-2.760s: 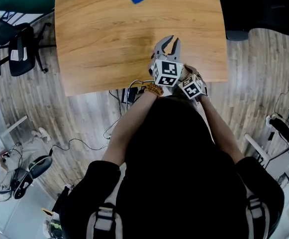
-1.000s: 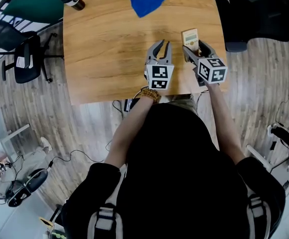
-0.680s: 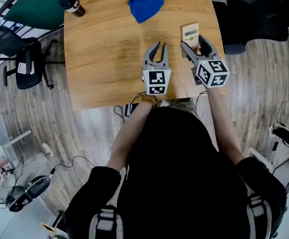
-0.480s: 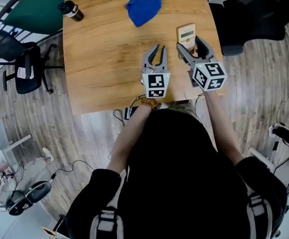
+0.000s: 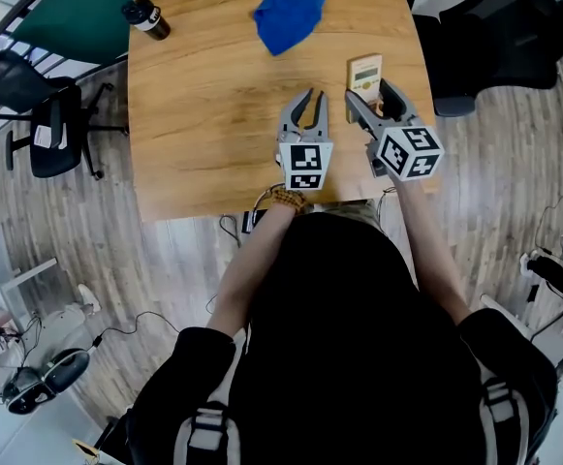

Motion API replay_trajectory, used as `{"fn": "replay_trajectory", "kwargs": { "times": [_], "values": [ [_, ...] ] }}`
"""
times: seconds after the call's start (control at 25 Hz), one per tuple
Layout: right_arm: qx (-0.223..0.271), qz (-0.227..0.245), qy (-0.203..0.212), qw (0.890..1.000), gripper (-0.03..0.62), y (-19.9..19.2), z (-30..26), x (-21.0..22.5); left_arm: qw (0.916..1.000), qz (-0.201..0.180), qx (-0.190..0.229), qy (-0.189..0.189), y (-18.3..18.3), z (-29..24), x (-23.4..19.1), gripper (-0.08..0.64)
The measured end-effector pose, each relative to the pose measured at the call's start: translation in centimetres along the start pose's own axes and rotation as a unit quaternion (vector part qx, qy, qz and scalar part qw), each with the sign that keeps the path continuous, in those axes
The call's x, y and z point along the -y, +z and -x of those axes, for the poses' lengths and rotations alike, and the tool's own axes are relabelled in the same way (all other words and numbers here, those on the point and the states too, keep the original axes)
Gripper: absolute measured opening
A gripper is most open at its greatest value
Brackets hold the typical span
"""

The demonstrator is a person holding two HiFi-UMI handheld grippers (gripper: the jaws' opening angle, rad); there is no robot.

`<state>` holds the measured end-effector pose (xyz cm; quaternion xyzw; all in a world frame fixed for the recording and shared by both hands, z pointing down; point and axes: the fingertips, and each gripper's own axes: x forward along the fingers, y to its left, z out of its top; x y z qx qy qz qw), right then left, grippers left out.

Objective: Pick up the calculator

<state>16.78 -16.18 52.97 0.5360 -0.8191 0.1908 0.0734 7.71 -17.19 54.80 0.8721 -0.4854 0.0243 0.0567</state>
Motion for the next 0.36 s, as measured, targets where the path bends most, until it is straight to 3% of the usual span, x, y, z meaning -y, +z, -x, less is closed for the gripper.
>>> {"fn": "replay_trajectory", "kwargs": {
  "times": [0.36],
  "values": [
    [-0.006, -0.023, -0.003, 1.000, 0.345, -0.47, -0.62, 0.87, 0.9999, -0.005, -0.005, -0.012, -0.55, -0.77, 0.37, 0.077]
  ]
}}
